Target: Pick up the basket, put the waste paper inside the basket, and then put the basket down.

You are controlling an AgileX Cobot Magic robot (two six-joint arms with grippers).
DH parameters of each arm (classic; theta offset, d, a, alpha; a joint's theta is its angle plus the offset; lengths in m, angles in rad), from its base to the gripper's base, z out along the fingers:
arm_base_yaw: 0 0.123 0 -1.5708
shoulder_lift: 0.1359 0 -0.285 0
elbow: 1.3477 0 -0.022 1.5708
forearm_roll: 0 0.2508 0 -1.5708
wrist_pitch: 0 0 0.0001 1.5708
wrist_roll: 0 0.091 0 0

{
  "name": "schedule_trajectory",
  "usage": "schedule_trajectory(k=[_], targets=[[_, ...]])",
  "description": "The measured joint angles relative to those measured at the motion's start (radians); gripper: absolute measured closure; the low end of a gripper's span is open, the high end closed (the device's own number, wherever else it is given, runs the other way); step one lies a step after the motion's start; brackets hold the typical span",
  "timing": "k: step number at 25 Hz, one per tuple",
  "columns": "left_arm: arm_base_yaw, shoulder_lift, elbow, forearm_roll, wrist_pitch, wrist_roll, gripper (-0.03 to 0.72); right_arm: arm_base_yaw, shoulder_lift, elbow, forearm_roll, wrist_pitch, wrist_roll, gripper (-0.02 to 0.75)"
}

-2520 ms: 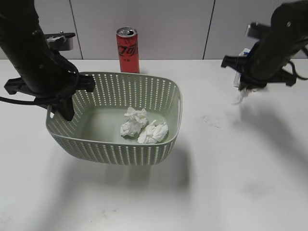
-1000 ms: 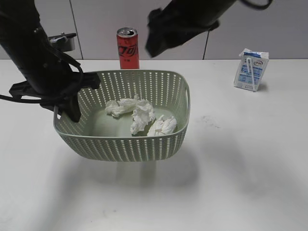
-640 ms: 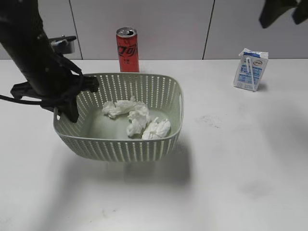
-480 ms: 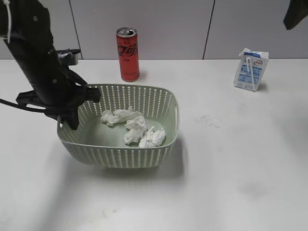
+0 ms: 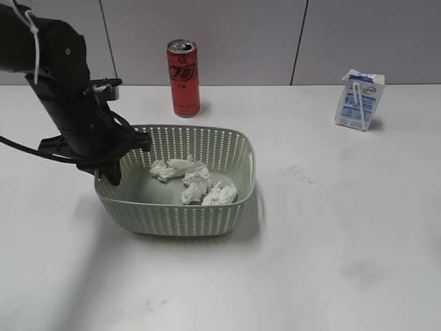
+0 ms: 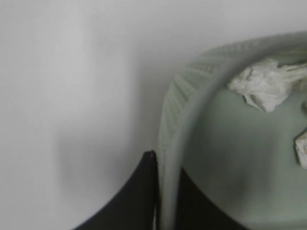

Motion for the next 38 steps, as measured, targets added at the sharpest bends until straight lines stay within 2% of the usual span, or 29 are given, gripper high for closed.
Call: schedule_trajectory(k=[2,4,6,8,10,11,13,16,20,25,32,38], targets=[[0.000,0.000,0.000,0.002,-0.006,0.000,0.666,0.000,-0.095,0.116,0.001,-0.001,-0.004,0.167],[0.000,0.000,0.000,0.014,-0.008,0.000,0.594,0.000,-0.203,0.246,0.001,-0.001,-0.004,0.167],[0.000,0.000,0.000,0.022,-0.009,0.000,0.465,0.000,-0.309,0.360,0.001,-0.001,-0.004,0.167],[0.000,0.000,-0.002,0.025,0.002,0.001,0.272,0.000,-0.422,0.470,0.001,-0.001,-0.005,0.167],[0.000,-0.002,-0.013,0.025,0.031,0.002,0.110,0.000,-0.545,0.557,0.001,-0.005,-0.005,0.167],[0.000,-0.005,-0.021,0.025,0.051,0.007,0.063,0.000,-0.608,0.599,0.001,-0.012,-0.005,0.167],[0.000,-0.026,-0.040,0.026,0.085,0.030,0.021,0.000,-0.727,0.661,0.001,-0.034,-0.005,0.167],[0.007,-0.076,-0.084,0.027,0.133,0.063,0.005,0.000,-0.901,0.725,0.001,-0.059,-0.005,0.167],[0.049,-0.164,-0.144,0.027,0.181,0.105,0.004,0.000,-1.103,0.784,0.000,-0.078,-0.005,0.168],[0.151,-0.290,-0.168,0.028,0.220,0.187,0.011,0.000,-1.305,0.827,0.000,-0.124,-0.005,0.168],[0.330,-0.431,-0.165,0.034,0.337,0.284,0.028,0.000,-1.352,0.839,-0.008,-0.157,-0.004,0.168],[0.367,-0.667,-0.056,0.036,0.318,0.298,0.043,0.000,-1.352,0.839,-0.054,-0.158,-0.004,0.168]])
